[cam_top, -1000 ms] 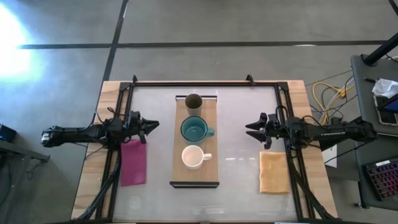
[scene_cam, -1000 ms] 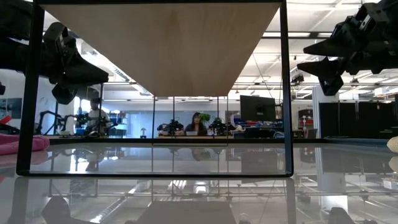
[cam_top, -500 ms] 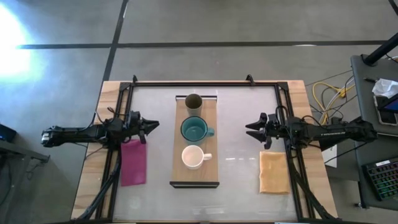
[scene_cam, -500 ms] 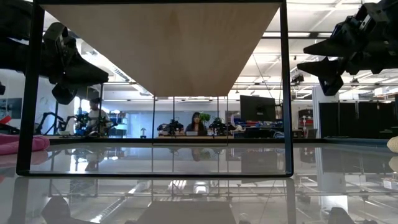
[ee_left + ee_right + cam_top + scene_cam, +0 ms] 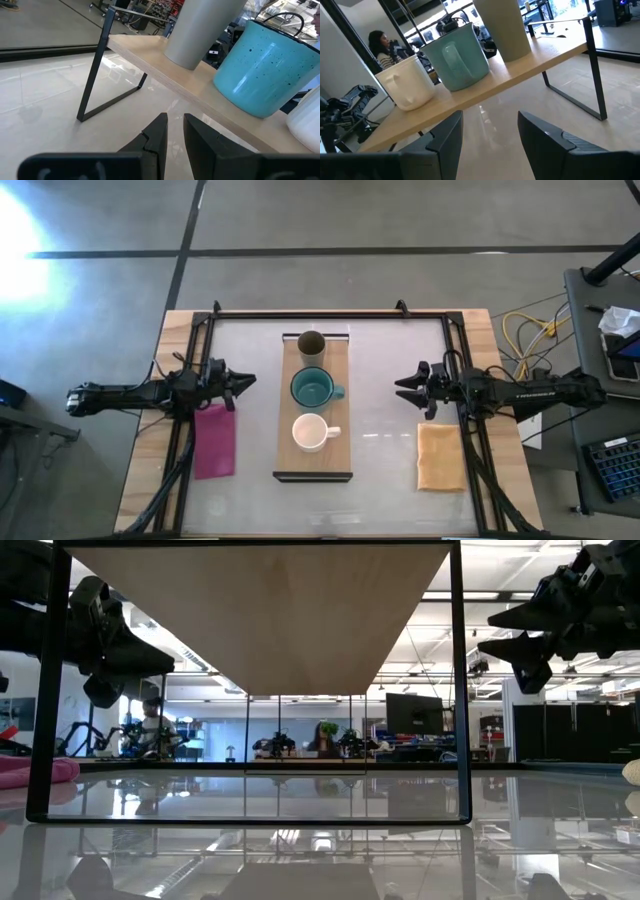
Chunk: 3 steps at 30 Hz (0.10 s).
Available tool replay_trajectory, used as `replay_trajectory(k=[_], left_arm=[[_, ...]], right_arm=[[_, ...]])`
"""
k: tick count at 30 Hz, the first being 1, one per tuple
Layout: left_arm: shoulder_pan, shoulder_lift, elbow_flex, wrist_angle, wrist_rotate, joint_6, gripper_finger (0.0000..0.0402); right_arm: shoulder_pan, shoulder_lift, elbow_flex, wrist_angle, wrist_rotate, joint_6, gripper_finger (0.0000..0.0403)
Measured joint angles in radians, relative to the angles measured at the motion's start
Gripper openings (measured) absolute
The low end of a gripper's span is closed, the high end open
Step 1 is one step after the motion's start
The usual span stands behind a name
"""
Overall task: Stack small to large cups/mugs on shelf
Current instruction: Return to Home Position
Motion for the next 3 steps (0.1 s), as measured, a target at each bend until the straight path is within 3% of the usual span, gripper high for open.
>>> replay_trajectory(k=[3], left_arm=[[0.000, 0.000, 0.000, 0.000, 0.000, 0.000, 0.0048]], right_arm=[[0.000, 0.000, 0.000, 0.000, 0.000, 0.000, 0.0183]])
